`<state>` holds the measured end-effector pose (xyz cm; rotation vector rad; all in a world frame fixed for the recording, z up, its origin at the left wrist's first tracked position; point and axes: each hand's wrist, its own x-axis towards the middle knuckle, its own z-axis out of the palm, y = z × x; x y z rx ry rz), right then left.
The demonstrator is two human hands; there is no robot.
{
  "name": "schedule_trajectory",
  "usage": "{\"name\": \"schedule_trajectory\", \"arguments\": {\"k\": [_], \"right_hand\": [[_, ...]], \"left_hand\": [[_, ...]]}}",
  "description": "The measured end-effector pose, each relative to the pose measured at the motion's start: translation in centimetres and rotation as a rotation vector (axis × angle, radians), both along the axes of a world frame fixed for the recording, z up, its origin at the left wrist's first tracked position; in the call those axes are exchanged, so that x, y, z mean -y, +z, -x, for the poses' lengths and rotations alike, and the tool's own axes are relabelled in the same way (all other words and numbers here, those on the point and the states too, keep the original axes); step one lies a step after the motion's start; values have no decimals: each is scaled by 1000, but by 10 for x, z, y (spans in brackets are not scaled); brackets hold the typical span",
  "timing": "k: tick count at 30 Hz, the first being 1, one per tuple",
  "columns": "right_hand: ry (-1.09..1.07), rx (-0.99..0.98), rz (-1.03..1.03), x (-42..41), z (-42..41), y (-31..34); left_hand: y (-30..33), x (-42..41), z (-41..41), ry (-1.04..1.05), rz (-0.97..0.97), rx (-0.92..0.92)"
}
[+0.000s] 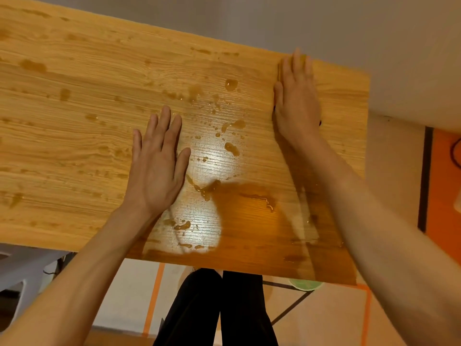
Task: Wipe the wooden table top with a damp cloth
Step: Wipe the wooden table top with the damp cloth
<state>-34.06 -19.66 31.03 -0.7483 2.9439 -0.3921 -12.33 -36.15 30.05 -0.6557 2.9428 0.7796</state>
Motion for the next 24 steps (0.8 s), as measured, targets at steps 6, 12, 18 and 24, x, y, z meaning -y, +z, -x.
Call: {"name": "schedule_trajectory", "arguments": {"k": [6, 12, 18, 24], "right_hand": [[120, -66, -103, -44, -160, -13], [84, 2, -38, -41, -45, -3], [-52, -54, -57, -44, -77, -11], [201, 24, -168, -87, -120, -7]], "left_hand": [[0, -4, -8, 8, -15, 6], [0, -1, -2, 1, 5, -8], [-5, -3, -8, -5, 35, 12], [-4, -1, -7, -23, 27, 19]]}}
